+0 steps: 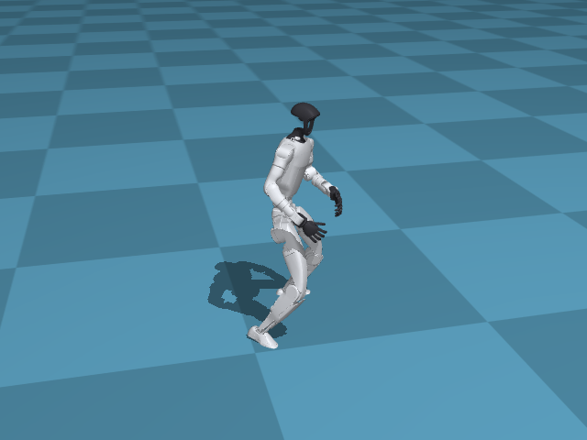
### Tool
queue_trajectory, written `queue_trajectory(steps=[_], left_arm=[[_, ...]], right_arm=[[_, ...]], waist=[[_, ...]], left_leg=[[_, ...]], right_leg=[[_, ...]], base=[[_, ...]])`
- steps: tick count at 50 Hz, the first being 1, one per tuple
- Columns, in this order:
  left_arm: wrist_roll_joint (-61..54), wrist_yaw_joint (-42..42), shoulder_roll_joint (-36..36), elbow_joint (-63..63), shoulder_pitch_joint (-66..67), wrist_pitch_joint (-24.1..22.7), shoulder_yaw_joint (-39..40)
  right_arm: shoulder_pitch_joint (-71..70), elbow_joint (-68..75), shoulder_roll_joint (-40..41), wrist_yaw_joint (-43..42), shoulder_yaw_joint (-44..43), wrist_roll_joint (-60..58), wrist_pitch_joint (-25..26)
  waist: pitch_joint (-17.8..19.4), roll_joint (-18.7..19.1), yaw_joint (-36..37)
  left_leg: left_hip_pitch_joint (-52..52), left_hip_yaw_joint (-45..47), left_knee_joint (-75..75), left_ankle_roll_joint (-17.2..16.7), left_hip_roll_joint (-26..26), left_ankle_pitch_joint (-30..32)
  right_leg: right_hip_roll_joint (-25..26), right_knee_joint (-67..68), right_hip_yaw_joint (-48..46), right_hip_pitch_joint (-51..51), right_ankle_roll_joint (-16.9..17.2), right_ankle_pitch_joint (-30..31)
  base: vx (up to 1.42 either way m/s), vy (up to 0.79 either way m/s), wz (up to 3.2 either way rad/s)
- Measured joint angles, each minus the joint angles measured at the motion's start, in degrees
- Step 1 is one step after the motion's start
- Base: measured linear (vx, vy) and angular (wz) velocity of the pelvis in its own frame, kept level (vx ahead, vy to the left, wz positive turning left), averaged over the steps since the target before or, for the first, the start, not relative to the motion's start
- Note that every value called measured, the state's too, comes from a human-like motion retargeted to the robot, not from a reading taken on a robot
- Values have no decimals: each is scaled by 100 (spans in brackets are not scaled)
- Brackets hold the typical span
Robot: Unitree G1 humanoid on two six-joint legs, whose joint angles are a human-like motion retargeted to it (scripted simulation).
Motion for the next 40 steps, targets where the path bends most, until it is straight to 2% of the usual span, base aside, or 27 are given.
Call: queue_trajectory(steps=[2, 5, 9, 16, 24, 32, 40], left_arm=[[-66, 106, -88, 73, -21, 62, 82], [-104, 270, -167, 202, -44, 130, 202], [-65, 432, -208, 389, -26, 200, 311], [177, 491, -178, 613, -31, 244, 370], [693, 428, -55, 712, -35, 182, 442], [1068, 623, 0, 643, -9, 126, 813], [1266, 1076, 392, 620, -10, 182, 1592]], right_arm=[[-1, -130, -53, -43, 25, 100, -15], [-54, -291, -137, -136, 44, 218, -22], [-119, -498, -230, -304, 16, 248, -33], [-209, -704, -290, -444, -125, 61, -35], [-473, -536, -212, -413, -163, -352, -52], [-910, -242, -190, -404, -198, -744, -88], [-1321, -116, -253, -599, -343, -930, -144]], waist=[[-30, 1, -119], [-75, 2, -278], [-86, 80, -292], [-142, 219, -234], [-164, 382, 93], [-143, 456, 649], [-147, 358, 1137]], left_leg=[[99, 448, 20, 102, 387, 548], [210, 1178, 204, 473, 937, 1155], [238, 1280, 305, 641, 874, 1088], [230, 1383, 368, 1015, 265, 603], [-69, 1192, 505, 1333, -669, 118], [-577, 887, 592, 1631, -1485, -37], [-1156, 737, 330, 1810, -1944, -2]], right_leg=[[8, 10, -138, 104, -85, -130], [46, -53, -360, 248, -196, -253], [295, -320, -495, 428, -338, -258], [694, -1000, -721, 802, -516, -127], [1148, -1557, -980, 1183, -706, -97], [1443, -1777, -1225, 1455, -792, -212], [1447, -1784, -1369, 1592, -742, -375]], base=[[2, -33, 62], [0, -32, 59], [0, -28, 16], [3, -24, 16], [8, -20, 14], [12, -14, 15], [15, -7, 13]])
